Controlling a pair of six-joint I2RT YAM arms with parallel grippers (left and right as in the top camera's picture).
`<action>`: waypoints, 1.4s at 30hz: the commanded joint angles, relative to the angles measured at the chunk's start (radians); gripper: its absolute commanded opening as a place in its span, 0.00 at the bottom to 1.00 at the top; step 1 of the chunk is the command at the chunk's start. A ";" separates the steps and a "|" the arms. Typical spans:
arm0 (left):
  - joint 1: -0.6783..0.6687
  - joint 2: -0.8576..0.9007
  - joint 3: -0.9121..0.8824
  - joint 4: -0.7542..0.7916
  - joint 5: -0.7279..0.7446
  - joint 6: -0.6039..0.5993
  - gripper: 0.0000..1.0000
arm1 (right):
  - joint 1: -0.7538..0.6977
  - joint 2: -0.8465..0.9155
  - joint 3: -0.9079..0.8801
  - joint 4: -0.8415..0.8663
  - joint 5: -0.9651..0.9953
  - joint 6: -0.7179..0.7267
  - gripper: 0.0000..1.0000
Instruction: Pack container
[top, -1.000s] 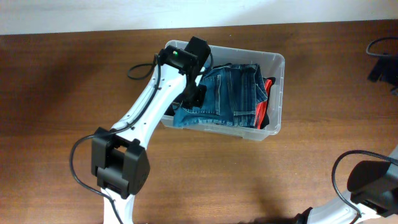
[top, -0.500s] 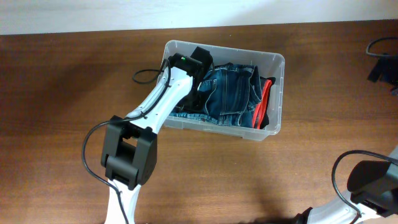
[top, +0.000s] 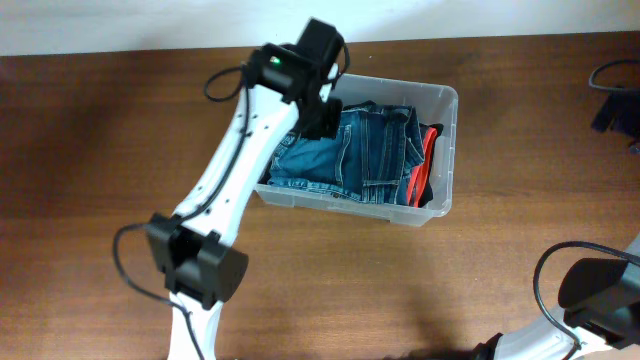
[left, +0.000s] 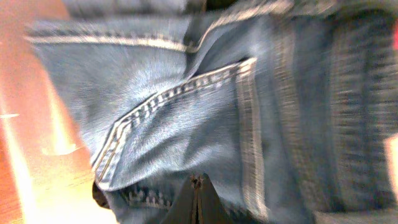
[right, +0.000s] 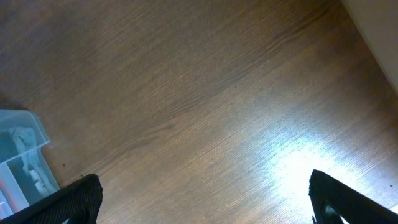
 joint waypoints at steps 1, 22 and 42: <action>-0.011 -0.042 0.019 -0.023 0.048 -0.039 0.01 | -0.003 0.001 -0.005 0.000 -0.002 0.003 0.99; -0.189 -0.033 -0.550 0.325 0.172 -0.058 0.02 | -0.003 0.001 -0.005 0.000 -0.002 0.003 0.99; -0.033 -0.156 -0.104 0.211 0.035 -0.146 0.01 | -0.003 0.001 -0.005 0.000 -0.002 0.003 0.99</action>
